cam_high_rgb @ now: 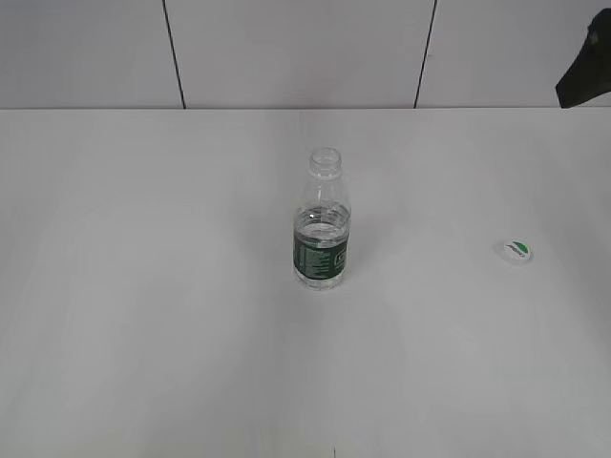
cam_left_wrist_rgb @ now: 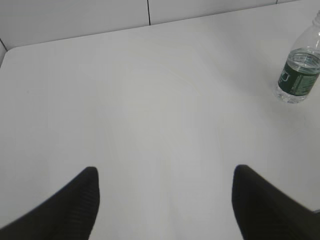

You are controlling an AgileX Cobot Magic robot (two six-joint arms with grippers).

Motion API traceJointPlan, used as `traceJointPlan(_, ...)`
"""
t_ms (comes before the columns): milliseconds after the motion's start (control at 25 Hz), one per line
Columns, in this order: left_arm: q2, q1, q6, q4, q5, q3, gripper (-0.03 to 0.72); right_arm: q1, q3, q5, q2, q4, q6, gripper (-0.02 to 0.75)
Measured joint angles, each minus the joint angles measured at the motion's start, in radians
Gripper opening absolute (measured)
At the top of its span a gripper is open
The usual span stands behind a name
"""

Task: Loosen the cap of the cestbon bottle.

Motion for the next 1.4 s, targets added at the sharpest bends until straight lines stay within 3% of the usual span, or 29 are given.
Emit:
traceJointPlan(440, 0.000, 0.000, 0.000, 0.010, 0.000, 0.000, 0.498, 0.000, 0.000, 0.105, -0.195, -0.001, 0.000, 0.580)
traceJointPlan(960, 0.000, 0.000, 0.000, 0.010, 0.000, 0.000, 0.498, 0.000, 0.001, 0.205, -0.534, -0.239, 0.121, 0.580)
traceJointPlan(1400, 0.000, 0.000, 0.000, 0.011, -0.001, 0.000, 0.498, 0.000, 0.127, 0.248, -0.884, -0.256, 0.135, 0.580)
